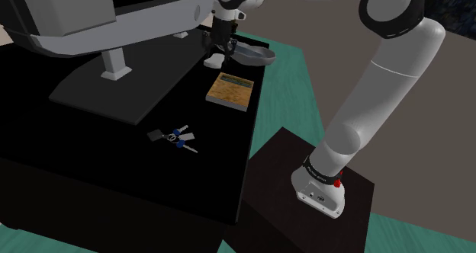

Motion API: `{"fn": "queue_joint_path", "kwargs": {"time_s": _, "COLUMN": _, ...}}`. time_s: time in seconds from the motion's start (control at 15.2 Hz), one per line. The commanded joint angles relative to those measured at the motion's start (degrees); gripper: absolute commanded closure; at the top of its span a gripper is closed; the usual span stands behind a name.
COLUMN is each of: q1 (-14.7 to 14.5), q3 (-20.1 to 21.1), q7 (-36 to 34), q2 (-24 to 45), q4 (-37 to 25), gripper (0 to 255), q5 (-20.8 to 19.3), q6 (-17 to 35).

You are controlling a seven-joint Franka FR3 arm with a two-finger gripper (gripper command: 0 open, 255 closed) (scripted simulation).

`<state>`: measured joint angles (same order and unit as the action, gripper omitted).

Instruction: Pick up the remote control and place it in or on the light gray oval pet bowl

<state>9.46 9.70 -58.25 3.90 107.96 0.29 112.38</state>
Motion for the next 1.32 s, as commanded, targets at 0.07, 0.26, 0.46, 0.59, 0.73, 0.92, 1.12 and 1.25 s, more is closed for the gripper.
{"fn": "queue_joint_path", "kwargs": {"time_s": 0.07, "q1": 0.0, "q3": 0.0, "q7": -0.1, "q2": -0.3, "q4": -2.0, "gripper": 255, "q5": 0.0, "q6": -2.2}}
{"fn": "queue_joint_path", "kwargs": {"time_s": 0.26, "q1": 0.0, "q3": 0.0, "q7": -0.1, "q2": -0.6, "q4": -3.9, "gripper": 255, "q5": 0.1, "q6": -4.5}}
{"fn": "queue_joint_path", "kwargs": {"time_s": 0.46, "q1": 0.0, "q3": 0.0, "q7": -0.1, "q2": -0.8, "q4": -6.0, "gripper": 255, "q5": 0.1, "q6": -6.8}}
{"fn": "queue_joint_path", "kwargs": {"time_s": 0.59, "q1": 0.0, "q3": 0.0, "q7": -0.1, "q2": -0.9, "q4": -7.4, "gripper": 255, "q5": 0.1, "q6": -8.3}}
{"fn": "queue_joint_path", "kwargs": {"time_s": 0.73, "q1": 0.0, "q3": 0.1, "q7": -0.1, "q2": -0.9, "q4": -8.9, "gripper": 255, "q5": 0.1, "q6": -9.8}}
{"fn": "queue_joint_path", "kwargs": {"time_s": 0.92, "q1": 0.0, "q3": 0.1, "q7": -0.1, "q2": -0.9, "q4": -11.3, "gripper": 255, "q5": 0.1, "q6": -12.1}}
{"fn": "queue_joint_path", "kwargs": {"time_s": 1.12, "q1": -0.1, "q3": 0.1, "q7": -0.2, "q2": -0.7, "q4": -13.9, "gripper": 255, "q5": 0.1, "q6": -14.5}}
{"fn": "queue_joint_path", "kwargs": {"time_s": 1.25, "q1": -0.1, "q3": 0.1, "q7": -0.2, "q2": -0.5, "q4": -15.7, "gripper": 255, "q5": 0.0, "q6": -16.1}}
